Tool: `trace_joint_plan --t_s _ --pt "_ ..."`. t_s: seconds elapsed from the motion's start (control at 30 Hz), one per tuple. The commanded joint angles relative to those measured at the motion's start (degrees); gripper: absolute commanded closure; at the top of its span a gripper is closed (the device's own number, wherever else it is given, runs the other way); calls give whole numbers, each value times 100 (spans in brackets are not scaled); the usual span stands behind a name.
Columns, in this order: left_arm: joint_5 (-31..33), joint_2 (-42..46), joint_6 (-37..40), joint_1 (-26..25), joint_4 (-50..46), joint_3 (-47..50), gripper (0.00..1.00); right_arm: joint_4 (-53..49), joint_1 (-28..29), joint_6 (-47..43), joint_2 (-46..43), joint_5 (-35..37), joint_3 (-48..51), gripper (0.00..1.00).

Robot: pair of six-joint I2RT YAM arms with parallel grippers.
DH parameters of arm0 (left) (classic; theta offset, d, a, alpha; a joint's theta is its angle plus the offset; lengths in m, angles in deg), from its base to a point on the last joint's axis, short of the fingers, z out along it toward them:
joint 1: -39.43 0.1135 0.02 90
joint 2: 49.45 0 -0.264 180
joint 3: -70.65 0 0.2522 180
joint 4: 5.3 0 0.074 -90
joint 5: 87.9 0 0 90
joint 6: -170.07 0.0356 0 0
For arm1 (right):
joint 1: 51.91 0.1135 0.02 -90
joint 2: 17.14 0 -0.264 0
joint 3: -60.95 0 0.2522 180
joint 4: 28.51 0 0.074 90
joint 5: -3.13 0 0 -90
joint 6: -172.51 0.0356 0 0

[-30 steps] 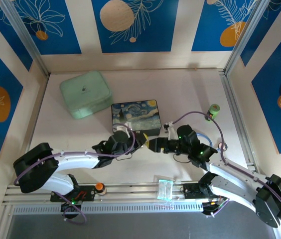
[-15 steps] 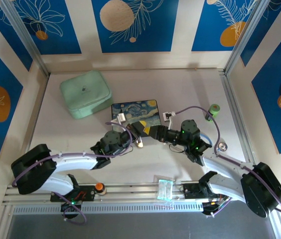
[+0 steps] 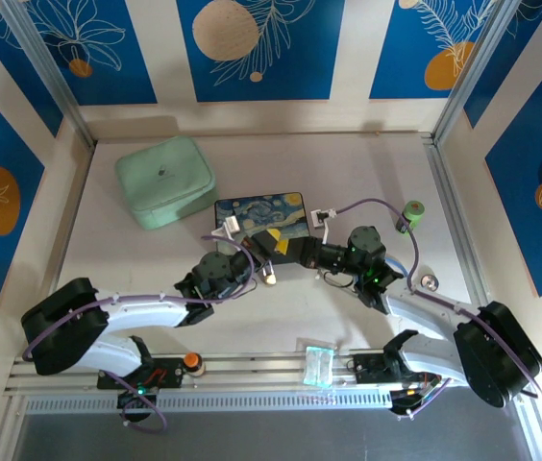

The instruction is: Unlock the padlock with the key

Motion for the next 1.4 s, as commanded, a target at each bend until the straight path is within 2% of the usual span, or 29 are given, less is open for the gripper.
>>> trace_joint_plan --t_s 0.0,0.17,0.2,0.27,0.33,0.4,0.43,0.57,0.77,0.83,0.93,0.97,1.0,1.07,1.1,1.17,1.23,1.37 --pt "-79 -19 13 -100 81 -226 100 336 12 38 36 -111 -139 100" --pt "-27 81 158 -95 -129 -157 100 -27 -142 -34 -139 -191 -25 100" --pt "-89 147 363 -79 -272 -170 97 -193 -223 -64 -224 -273 -5 100" --pt "-19 387 389 -54 -1363 -379 85 -616 -403 -209 -392 -550 -47 100" --pt "-240 513 754 35 -2528 -813 70 -1175 -593 -460 -488 -1023 -201 100" --pt "-536 479 1025 82 -2581 -957 59 -1570 -710 -735 -527 -1514 -368 100" --pt "-719 433 1050 122 -2488 -975 57 -1764 -750 -850 -565 -1657 -426 100" --pt "-1263 145 806 285 -2583 -1133 64 -2040 -864 -1059 -611 -2035 -532 100" --pt "-1350 42 750 269 -2562 -1212 87 -2004 -985 -973 -529 -2074 -541 100" --pt "-1234 123 719 269 -2798 -1185 100 -2021 -998 -970 -529 -2013 -538 100" --pt "-1258 153 600 274 -2903 -1150 100 -1989 -1007 -828 -516 -1804 -522 100" --pt "-1272 139 479 269 -2830 -1100 100 -1854 -1007 -722 -512 -1764 -497 96" --pt "-1303 118 367 276 -2688 -1028 100 -1694 -1001 -584 -488 -1742 -495 81" --pt "-1269 123 284 287 -2580 -966 100 -1696 -994 -335 -453 -1633 -575 36" --pt "-1157 169 264 288 -2597 -942 100 -1780 -998 -234 -450 -1493 -599 25" --pt "-923 295 259 303 -2598 -927 100 -1501 -990 19 -510 -1133 -417 16" --pt "-667 457 224 347 -2619 -939 100 -808 -943 455 -540 -733 -89 8" --pt "-422 543 138 392 -2293 -960 100 -263 -723 778 -459 -397 16 13"
